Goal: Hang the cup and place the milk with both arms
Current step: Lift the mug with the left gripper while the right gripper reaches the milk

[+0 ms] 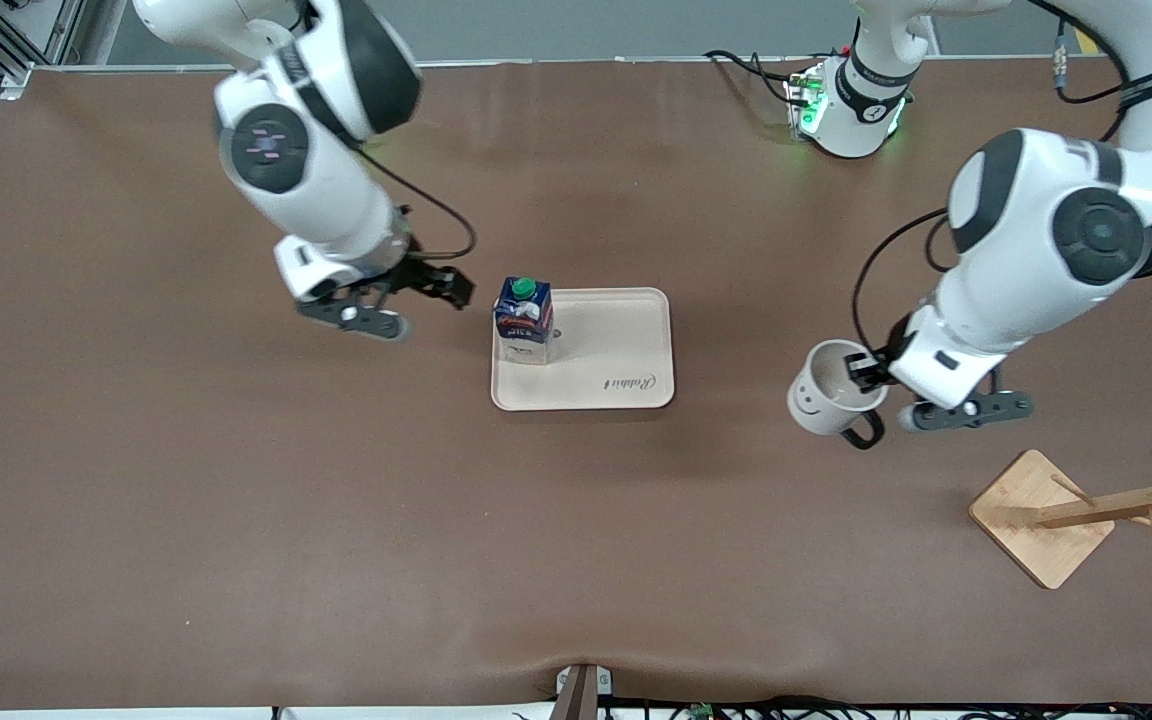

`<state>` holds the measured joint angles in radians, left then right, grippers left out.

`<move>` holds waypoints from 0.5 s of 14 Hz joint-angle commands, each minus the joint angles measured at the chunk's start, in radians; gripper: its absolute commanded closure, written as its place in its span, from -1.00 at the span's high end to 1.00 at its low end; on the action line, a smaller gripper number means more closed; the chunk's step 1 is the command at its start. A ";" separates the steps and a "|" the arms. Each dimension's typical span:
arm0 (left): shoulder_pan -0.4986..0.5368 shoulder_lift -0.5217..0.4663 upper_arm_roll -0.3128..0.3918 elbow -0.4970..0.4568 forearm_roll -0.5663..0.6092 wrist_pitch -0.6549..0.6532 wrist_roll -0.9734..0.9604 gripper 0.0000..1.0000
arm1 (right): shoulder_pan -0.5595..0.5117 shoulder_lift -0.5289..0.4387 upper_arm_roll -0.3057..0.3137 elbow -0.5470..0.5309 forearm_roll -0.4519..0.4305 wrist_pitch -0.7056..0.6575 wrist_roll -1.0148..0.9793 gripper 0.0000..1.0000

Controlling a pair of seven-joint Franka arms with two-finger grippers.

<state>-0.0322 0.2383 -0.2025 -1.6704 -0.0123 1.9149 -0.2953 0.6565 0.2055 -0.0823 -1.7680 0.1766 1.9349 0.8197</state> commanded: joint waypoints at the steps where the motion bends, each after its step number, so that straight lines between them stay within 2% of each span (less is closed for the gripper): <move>1: 0.058 -0.036 -0.005 0.001 0.006 -0.051 0.164 -1.00 | 0.044 0.046 -0.016 0.004 0.046 0.068 0.062 1.00; 3: 0.089 -0.046 -0.003 0.001 0.029 -0.066 0.275 -1.00 | 0.083 0.074 -0.016 0.009 0.093 0.111 0.075 1.00; 7: 0.132 -0.048 -0.003 0.029 0.096 -0.068 0.378 -1.00 | 0.112 0.106 -0.016 0.015 0.086 0.141 0.104 1.00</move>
<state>0.0812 0.2013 -0.2012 -1.6643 0.0490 1.8701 0.0363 0.7473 0.2982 -0.0839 -1.7673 0.2516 2.0726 0.9030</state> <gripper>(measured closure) 0.943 0.000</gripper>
